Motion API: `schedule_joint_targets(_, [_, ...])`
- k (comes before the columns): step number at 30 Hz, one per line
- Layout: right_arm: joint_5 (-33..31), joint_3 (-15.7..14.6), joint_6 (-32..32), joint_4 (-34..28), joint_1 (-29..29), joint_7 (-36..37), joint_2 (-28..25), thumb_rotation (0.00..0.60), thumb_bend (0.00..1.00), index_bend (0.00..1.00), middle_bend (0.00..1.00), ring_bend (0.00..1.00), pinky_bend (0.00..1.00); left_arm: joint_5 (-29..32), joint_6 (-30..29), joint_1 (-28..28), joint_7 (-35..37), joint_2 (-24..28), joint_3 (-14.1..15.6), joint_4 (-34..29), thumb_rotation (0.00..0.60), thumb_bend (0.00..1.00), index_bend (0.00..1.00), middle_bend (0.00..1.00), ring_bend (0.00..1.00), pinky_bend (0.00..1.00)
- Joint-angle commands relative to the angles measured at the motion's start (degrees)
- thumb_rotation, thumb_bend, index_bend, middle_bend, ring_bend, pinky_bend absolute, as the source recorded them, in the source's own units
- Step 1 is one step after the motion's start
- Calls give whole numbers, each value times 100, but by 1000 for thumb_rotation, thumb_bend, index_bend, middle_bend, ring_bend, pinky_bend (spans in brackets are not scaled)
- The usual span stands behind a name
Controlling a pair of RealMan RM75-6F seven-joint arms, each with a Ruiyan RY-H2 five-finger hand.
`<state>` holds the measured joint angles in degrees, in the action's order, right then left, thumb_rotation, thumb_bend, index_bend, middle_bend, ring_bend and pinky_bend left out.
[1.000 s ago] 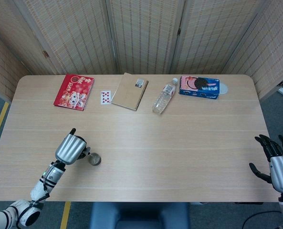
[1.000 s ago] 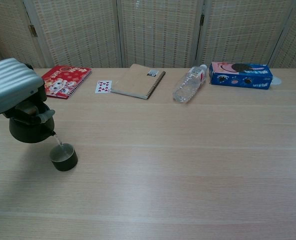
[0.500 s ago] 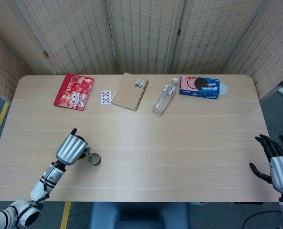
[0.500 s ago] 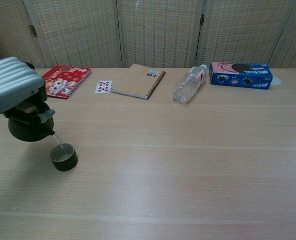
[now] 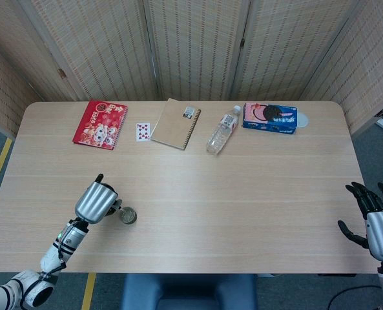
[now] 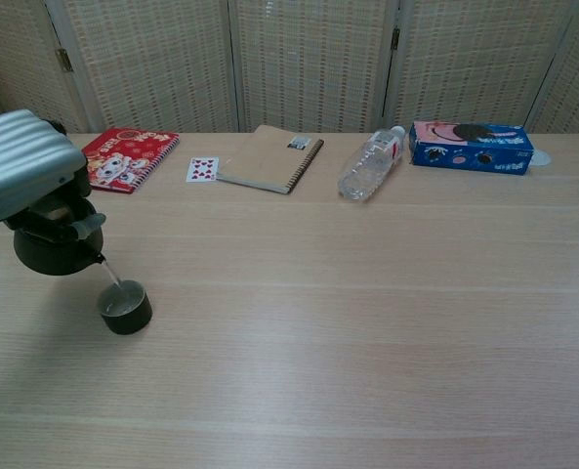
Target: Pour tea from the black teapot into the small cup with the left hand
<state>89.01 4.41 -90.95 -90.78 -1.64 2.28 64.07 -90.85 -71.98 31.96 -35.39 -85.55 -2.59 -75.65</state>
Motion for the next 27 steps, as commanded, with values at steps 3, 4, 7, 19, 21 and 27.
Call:
schedule_joint_targets(3, [6, -3, -6, -11, 4, -6, -4, 600, 282, 156, 182, 221, 20, 28, 42, -16, 127, 21, 12, -56, 427, 469, 1000, 1000, 982, 454])
schedule_joint_targets(4, [5, -4, -7, -14, 6, -8, -4, 600, 282, 156, 182, 221, 20, 36, 53, -20, 158, 26, 15, -69, 426, 469, 1000, 1000, 982, 454])
schedule_joint_targets(7, [6, -8, -15, -22, 14, -8, -9, 600, 282, 156, 182, 220, 20, 45, 72, -23, 269, 39, 16, -102, 425, 469, 1000, 1000, 982, 453])
schedule_joint_targets(19, [18, -11, -68, -72, 46, -46, -28, 600, 281, 156, 183, 220, 20, -10, -7, -60, 1091, -14, 24, 8, 436, 469, 1000, 1000, 981, 428])
schedule_joint_targets(21, [21, -13, -62, -78, 44, -36, -25, 600, 281, 156, 183, 220, 20, -57, -62, -62, 1228, -29, 21, 70, 437, 469, 1000, 1000, 978, 421])
schedule_joint_targets(27, [21, -8, -76, -79, 51, -37, -17, 600, 282, 156, 183, 220, 20, 70, -45, -100, 2021, -10, -31, 19, 432, 469, 1000, 1000, 973, 399])
